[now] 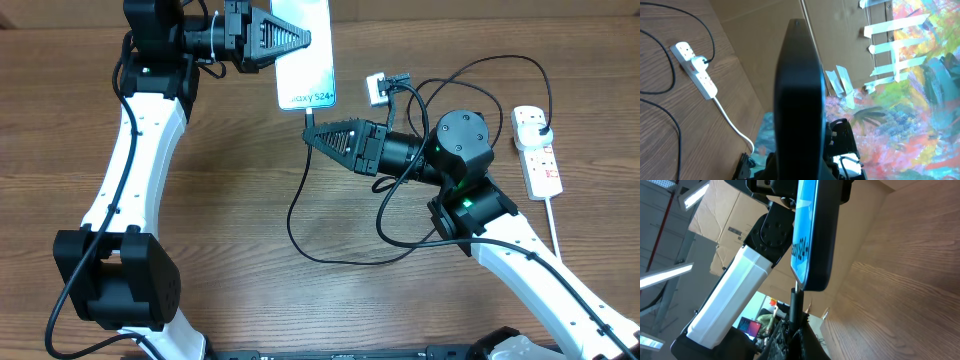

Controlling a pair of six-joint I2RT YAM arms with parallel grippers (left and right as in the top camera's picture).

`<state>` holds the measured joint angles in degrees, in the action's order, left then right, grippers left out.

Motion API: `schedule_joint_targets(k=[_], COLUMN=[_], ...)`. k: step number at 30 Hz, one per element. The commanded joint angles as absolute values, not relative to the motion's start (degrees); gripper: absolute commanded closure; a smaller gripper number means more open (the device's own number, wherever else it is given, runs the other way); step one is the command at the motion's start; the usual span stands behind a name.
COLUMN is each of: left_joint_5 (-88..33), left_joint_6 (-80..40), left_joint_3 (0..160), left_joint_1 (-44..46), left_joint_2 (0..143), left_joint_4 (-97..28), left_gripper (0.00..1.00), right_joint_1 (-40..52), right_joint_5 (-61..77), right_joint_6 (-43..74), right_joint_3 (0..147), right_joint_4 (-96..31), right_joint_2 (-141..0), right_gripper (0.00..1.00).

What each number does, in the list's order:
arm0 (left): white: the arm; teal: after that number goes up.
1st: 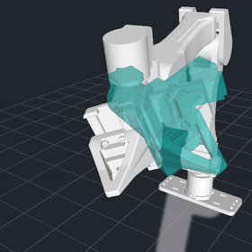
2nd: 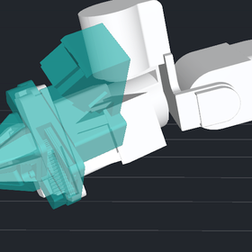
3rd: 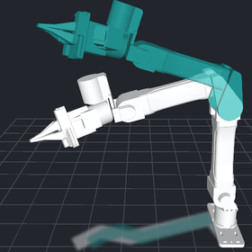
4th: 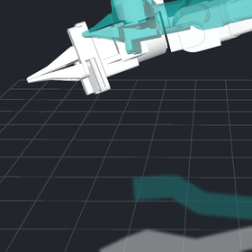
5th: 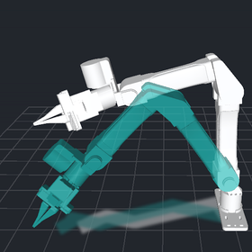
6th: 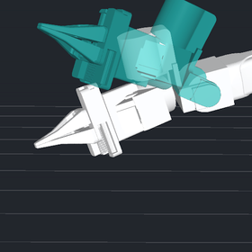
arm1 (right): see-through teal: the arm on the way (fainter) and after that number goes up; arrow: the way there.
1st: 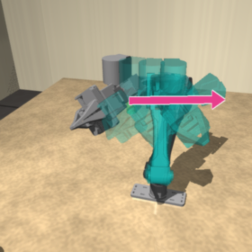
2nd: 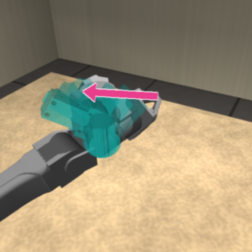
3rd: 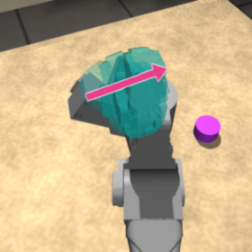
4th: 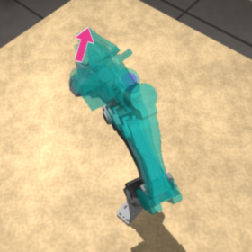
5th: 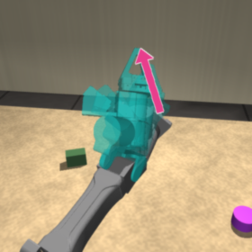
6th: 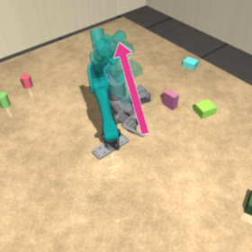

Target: Plug charger to phone and switch on socket

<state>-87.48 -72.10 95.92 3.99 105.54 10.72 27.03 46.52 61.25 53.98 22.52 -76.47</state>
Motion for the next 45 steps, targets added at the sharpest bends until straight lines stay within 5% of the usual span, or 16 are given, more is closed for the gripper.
schedule_joint_targets(k=[1,45], left_joint_5=[-88.6,-88.7], left_joint_6=[-72.4,-71.9], left_joint_3=[96.5,96.5], left_joint_1=[3.8,5.4], left_joint_2=[103.7,103.7], left_joint_4=[11.2,10.8], left_gripper=[0.96,0.95], right_joint_1=[26.9,26.5], right_joint_5=[46.2,44.8], right_joint_6=[61.1,61.5], right_joint_3=[53.9,54.0], right_joint_4=[23.0,23.0], right_joint_2=[-76.8,-76.8], right_gripper=[0.96,0.96])
